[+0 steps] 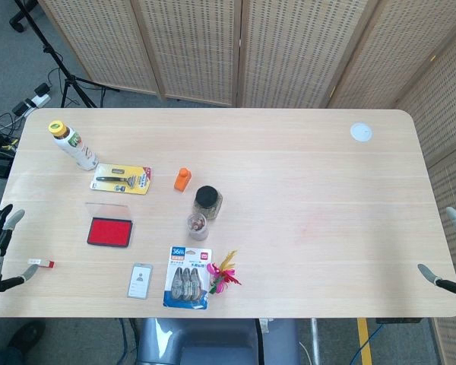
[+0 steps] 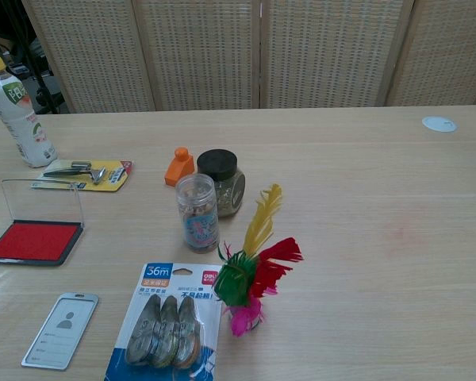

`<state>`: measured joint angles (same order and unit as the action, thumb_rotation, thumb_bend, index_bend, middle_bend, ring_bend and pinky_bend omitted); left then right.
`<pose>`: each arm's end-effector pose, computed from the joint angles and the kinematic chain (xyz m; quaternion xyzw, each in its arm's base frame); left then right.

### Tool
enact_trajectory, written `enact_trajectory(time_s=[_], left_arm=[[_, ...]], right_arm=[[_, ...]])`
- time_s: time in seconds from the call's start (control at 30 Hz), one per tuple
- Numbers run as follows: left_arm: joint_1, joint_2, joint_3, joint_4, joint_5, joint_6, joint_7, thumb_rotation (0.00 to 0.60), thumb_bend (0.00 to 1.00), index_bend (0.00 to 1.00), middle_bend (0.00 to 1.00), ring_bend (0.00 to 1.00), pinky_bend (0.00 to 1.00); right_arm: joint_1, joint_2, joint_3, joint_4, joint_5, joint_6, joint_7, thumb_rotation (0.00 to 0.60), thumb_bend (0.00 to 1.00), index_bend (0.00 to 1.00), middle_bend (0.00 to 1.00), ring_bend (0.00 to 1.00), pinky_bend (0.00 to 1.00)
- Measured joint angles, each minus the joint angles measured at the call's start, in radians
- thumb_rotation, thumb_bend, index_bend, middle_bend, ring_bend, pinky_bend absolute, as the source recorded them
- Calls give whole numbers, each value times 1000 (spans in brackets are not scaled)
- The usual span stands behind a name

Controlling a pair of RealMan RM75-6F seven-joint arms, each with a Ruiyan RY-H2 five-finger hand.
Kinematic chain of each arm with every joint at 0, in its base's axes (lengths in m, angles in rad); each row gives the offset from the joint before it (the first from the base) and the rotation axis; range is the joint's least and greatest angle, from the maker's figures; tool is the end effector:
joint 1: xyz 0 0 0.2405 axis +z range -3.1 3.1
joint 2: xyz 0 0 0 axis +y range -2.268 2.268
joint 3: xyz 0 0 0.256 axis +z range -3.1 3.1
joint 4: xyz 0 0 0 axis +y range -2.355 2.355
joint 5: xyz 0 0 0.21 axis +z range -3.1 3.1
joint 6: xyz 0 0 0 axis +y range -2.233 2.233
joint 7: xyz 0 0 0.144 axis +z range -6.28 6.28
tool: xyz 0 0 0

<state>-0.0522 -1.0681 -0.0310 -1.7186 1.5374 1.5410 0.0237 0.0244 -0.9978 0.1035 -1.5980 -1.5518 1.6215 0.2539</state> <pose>-0.2928 0.1659 0.1686 -0.5868 -0.3877 -0.4069 0.5830 -0.3099 -0.1716 0.2209 0.5443 -0.3660 0.4763 0.5856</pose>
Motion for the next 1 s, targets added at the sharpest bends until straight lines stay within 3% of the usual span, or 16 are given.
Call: enact_trajectory(time_s=[0.47,0.53,0.6,0.7,0.87,1.0], left_arm=[[-2,2,3,-3,-1,-10,4,600,162,0,4,1,0],[-4,5,5,-3,-3,-21,9,600,167,0,155,125,73],[-9,11,9,-6,-11,-43,14,600,176,0,490,432,337],[-21,20,14,-13,-25,-86,9,600,180,0,758,683,639],[-58,37,21,-18,-46,-176,-53,600,276,0,983,909,877],[-79,36,21,-6,-70,-230,-86,600,299,25,1000,940,907]], right_arm=[[-2,-4,5,-2,10,3,-19,600,0,0,0,0,0],[-1,-3,5,-1,9,1,-19,600,0,0,0,0,0],[0,-3,4,-3,7,0,-19,600,0,0,0,0,0],[-1,-4,3,-3,6,0,-18,600,0,0,0,0,0],[-1,-4,4,-1,6,2,-11,600,0,0,0,0,0],[-1,-4,3,0,3,1,-9,600,0,0,0,0,0]])
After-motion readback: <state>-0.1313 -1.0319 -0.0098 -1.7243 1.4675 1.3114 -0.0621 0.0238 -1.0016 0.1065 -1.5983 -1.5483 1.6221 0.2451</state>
